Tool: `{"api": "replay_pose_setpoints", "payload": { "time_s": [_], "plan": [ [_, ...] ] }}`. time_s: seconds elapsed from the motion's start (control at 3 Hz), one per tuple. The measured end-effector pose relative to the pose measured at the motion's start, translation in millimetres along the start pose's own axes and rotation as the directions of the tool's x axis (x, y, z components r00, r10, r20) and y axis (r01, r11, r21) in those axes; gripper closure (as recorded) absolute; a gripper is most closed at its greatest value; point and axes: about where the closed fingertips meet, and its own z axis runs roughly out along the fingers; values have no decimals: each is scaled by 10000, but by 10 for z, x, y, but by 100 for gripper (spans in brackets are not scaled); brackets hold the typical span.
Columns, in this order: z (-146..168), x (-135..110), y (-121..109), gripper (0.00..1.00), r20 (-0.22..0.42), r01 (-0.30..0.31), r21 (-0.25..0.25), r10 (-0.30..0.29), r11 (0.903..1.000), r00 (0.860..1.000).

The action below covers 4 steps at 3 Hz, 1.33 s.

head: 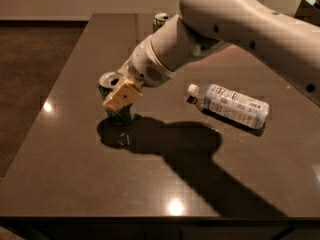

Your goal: Move green can near 7up can

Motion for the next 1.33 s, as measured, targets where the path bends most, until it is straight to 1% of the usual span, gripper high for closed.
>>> {"api": "replay_pose_setpoints", "payload": {
  "time_s": [0.33,0.67,1.0,1.33],
  "plan": [
    [-72,-7,-397,100,-90,-412,556,418,9976,9991],
    [-194,38,-799,100,-39,-913,1197,925,9886,9957],
    [-355,92,-1164,100,257,-1385,1811,1361,9737,9904],
    [-487,102,-1515,100,534,-1787,2330,1709,9559,9838]
  ]
}}
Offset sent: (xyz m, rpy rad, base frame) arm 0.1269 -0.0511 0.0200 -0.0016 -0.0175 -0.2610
